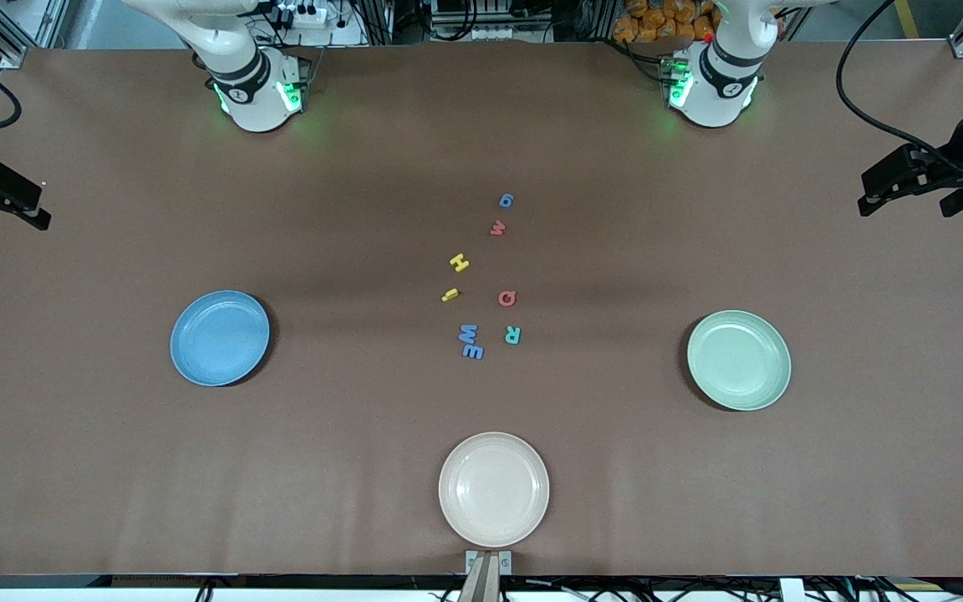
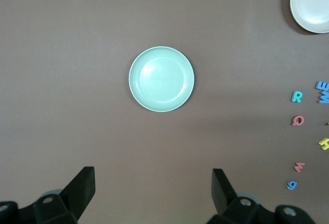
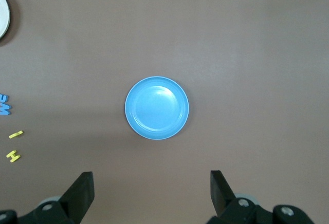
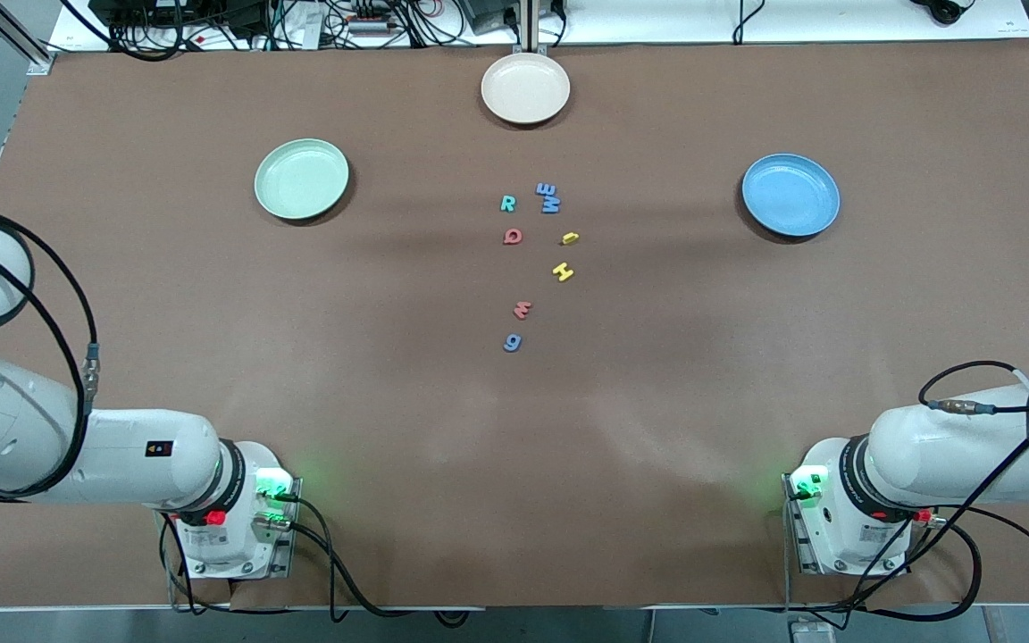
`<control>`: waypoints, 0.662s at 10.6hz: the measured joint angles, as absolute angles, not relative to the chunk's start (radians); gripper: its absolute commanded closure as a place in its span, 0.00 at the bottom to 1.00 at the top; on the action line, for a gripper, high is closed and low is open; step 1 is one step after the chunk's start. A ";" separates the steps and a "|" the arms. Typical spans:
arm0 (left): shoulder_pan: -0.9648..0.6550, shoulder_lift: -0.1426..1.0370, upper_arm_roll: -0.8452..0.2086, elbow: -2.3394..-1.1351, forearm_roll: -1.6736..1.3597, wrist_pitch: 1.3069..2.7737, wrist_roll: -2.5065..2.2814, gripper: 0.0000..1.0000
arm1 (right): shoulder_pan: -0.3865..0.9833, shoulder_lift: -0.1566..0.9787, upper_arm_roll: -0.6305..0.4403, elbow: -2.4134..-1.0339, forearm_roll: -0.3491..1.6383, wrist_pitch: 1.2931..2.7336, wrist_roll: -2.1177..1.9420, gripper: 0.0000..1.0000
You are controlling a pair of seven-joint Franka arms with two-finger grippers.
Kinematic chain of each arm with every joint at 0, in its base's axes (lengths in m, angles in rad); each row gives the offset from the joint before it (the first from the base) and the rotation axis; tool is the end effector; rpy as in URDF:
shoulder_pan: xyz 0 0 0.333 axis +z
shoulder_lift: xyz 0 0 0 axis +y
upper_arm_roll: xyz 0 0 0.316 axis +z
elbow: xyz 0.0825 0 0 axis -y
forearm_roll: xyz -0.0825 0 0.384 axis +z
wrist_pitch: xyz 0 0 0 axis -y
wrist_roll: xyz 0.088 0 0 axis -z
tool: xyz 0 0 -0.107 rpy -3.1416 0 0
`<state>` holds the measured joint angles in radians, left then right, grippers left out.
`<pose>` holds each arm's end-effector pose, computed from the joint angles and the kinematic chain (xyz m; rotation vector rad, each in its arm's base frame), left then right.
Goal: Sort uppercase to blue plate, lowercase to green plate
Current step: 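Move the left gripper from rest toward the blue W letter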
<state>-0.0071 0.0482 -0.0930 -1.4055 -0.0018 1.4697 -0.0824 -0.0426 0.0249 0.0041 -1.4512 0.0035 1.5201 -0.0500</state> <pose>0.5563 -0.0545 0.6660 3.1337 -0.0278 0.0244 0.5570 -0.0211 0.6623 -3.1391 -0.0184 -0.0693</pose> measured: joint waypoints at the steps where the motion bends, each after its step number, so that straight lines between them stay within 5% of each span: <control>1: -0.007 0.048 -0.093 -1.405 -0.002 1.470 -0.082 0.00 | -0.043 0.025 0.004 -1.450 0.003 1.517 -0.050 0.00; 7: -0.017 0.079 -0.149 -1.451 -0.048 1.518 -0.077 0.00 | -0.045 0.025 0.004 -1.450 0.003 1.510 -0.048 0.00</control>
